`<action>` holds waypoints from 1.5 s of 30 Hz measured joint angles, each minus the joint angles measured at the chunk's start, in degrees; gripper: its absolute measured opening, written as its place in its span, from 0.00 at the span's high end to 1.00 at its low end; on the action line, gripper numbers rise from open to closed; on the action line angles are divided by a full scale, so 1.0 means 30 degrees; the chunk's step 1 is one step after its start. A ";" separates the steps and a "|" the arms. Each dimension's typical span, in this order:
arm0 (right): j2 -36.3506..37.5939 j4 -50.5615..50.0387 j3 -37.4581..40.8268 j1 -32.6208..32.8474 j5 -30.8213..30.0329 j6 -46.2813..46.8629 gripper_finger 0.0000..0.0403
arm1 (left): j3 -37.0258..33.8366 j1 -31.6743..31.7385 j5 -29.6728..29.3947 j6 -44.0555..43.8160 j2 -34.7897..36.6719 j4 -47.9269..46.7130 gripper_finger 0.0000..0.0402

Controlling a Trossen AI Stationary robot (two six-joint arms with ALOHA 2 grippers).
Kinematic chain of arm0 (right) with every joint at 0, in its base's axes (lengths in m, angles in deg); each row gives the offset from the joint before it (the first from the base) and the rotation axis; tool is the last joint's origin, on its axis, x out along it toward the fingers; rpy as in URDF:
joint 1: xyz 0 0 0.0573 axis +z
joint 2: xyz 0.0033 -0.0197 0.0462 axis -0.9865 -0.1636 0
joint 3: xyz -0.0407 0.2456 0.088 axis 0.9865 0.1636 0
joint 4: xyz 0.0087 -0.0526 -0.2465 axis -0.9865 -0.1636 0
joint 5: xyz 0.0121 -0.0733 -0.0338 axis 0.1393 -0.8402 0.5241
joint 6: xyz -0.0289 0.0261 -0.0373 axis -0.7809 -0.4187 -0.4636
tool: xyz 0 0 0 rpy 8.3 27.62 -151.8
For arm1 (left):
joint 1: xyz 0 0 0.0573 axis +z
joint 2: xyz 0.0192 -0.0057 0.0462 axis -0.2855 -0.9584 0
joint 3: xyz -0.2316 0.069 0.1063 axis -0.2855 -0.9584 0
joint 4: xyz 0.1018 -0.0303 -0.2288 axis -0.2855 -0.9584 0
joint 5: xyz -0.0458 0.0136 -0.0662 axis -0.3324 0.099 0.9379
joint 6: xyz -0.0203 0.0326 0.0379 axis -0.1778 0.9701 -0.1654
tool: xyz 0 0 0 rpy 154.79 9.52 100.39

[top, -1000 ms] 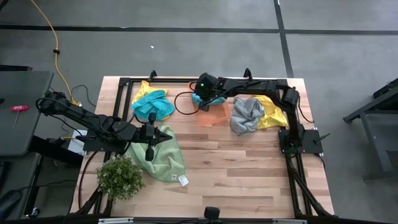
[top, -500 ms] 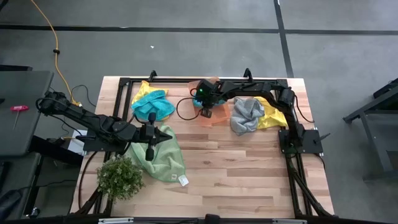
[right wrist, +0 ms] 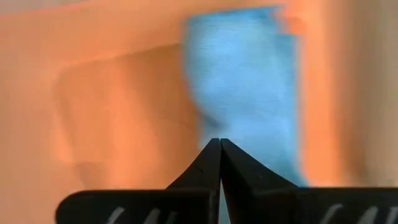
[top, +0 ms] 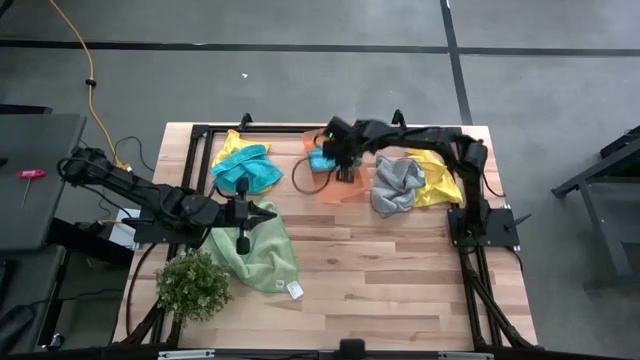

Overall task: Fold microfiber towels
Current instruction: Put the bottom folded blue microfiber cloth into the orange bin

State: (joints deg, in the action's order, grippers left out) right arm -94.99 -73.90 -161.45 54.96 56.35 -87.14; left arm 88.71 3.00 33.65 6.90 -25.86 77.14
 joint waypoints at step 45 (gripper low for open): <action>-0.1717 0.0280 -0.0492 -0.2996 0.5086 0.3743 1.00 | 0.3013 1.0227 0.6680 0.4666 -1.8355 1.2481 1.00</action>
State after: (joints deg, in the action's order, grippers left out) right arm -100.14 -73.06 -162.93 45.97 71.60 -75.91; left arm 97.75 33.68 53.69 20.90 -80.93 114.58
